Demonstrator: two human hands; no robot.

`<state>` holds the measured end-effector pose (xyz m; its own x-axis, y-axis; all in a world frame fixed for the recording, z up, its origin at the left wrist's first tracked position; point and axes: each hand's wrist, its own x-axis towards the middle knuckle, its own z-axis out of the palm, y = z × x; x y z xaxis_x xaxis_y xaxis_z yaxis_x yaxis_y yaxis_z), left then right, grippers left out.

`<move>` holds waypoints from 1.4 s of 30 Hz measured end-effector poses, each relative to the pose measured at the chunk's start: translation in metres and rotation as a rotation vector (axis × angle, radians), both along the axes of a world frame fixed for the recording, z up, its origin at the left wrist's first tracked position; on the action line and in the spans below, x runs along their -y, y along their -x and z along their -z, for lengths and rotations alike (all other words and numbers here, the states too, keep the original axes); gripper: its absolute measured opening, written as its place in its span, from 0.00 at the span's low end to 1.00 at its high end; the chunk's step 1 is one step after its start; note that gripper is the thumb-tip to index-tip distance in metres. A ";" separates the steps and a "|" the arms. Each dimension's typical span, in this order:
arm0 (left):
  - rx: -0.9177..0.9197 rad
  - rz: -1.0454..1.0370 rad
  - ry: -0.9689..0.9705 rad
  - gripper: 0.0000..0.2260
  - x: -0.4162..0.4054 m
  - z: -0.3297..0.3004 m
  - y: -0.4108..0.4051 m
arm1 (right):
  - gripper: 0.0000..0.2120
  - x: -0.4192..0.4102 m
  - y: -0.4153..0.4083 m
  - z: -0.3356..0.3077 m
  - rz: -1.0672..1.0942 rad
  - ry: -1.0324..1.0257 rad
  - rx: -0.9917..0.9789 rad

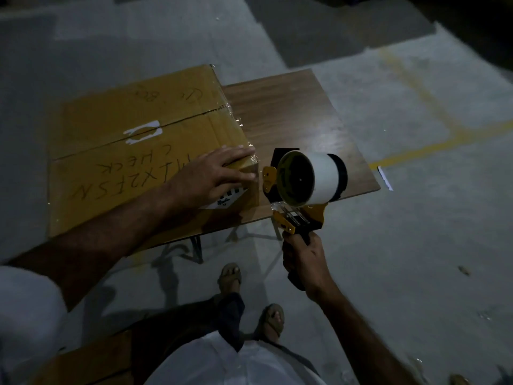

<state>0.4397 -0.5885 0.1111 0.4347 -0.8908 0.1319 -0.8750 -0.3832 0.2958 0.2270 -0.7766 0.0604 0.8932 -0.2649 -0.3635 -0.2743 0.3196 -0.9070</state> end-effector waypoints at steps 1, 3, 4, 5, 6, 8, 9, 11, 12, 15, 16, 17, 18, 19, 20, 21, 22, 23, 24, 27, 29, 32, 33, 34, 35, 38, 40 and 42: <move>-0.013 -0.003 0.004 0.15 0.000 -0.001 0.001 | 0.07 0.000 0.001 0.000 0.014 -0.002 0.008; -0.047 -0.002 0.009 0.15 0.002 -0.002 0.002 | 0.07 0.001 0.001 0.001 0.033 -0.007 0.024; -0.067 0.001 0.013 0.14 0.002 -0.002 0.003 | 0.06 0.002 0.001 0.002 0.034 -0.012 0.030; -0.086 0.003 0.015 0.15 0.002 -0.002 0.004 | 0.07 0.003 0.000 0.003 0.032 -0.016 0.036; -0.102 0.003 0.011 0.15 0.002 -0.002 0.004 | 0.08 0.003 -0.001 0.004 0.027 -0.018 0.042; -0.116 -0.017 -0.030 0.16 0.003 -0.003 0.004 | 0.11 0.003 -0.003 0.005 0.021 -0.013 0.056; -0.118 -0.033 -0.055 0.17 0.004 -0.003 0.005 | 0.12 0.001 -0.005 0.004 0.025 -0.013 0.061; -0.148 -0.059 -0.051 0.18 0.006 -0.004 0.006 | 0.15 -0.001 -0.010 0.004 0.046 -0.029 0.056; -0.176 -0.070 -0.033 0.17 0.007 -0.005 0.006 | 0.16 -0.001 -0.013 0.004 0.054 -0.041 0.050; -0.240 -0.112 -0.009 0.14 0.009 -0.006 0.009 | 0.15 -0.003 -0.019 0.005 0.054 -0.077 0.021; -0.253 -0.126 -0.003 0.13 0.010 -0.007 0.009 | 0.15 -0.004 -0.020 0.005 0.056 -0.097 0.011; -0.266 -0.137 0.007 0.13 0.010 -0.007 0.009 | 0.15 -0.005 -0.021 0.004 0.064 -0.117 -0.005; -0.279 -0.142 0.020 0.12 0.010 -0.006 0.010 | 0.15 -0.006 -0.022 0.003 0.077 -0.132 -0.026; -0.286 -0.143 0.033 0.11 0.010 -0.006 0.011 | 0.14 -0.007 -0.024 0.003 0.089 -0.143 -0.045; -0.285 -0.142 0.044 0.11 0.010 -0.005 0.011 | 0.13 -0.007 -0.025 0.001 0.094 -0.153 -0.056; -0.279 -0.141 0.047 0.11 0.010 -0.004 0.011 | 0.11 -0.006 -0.027 0.000 0.090 -0.165 -0.055; -0.271 -0.141 0.045 0.10 0.010 -0.003 0.011 | 0.09 -0.006 -0.028 -0.002 0.079 -0.182 -0.047; -0.263 -0.141 0.042 0.10 0.011 -0.002 0.009 | 0.09 -0.006 -0.030 -0.004 0.068 -0.201 -0.038; -0.255 -0.142 0.044 0.10 0.011 -0.001 0.008 | 0.11 -0.006 -0.031 -0.005 0.061 -0.224 -0.034; -0.222 -0.142 0.064 0.10 0.010 0.003 0.007 | 0.15 -0.007 -0.035 -0.009 0.048 -0.302 -0.025; -0.182 -0.146 0.068 0.10 0.011 0.006 0.007 | 0.16 -0.006 -0.036 -0.010 0.030 -0.351 -0.015; -0.139 -0.158 0.070 0.11 0.013 0.009 0.006 | 0.15 -0.004 -0.033 -0.008 0.015 -0.441 0.006; -0.133 -0.157 0.063 0.11 0.013 0.010 0.005 | 0.15 -0.004 -0.031 -0.007 0.011 -0.466 0.015; -0.129 -0.156 0.056 0.12 0.013 0.011 0.005 | 0.15 -0.004 -0.030 -0.006 0.002 -0.482 0.024; -0.125 -0.153 0.054 0.12 0.013 0.011 0.005 | 0.15 -0.004 -0.030 -0.006 -0.007 -0.494 0.033; -0.122 -0.147 0.057 0.12 0.012 0.011 0.005 | 0.16 -0.006 -0.031 -0.007 -0.026 -0.488 0.056; -0.108 -0.148 0.057 0.12 0.012 0.010 0.006 | 0.17 -0.005 -0.032 -0.008 -0.028 -0.437 0.045; -0.088 -0.152 0.041 0.11 0.012 0.009 0.007 | 0.17 -0.003 -0.032 -0.009 -0.017 -0.375 0.023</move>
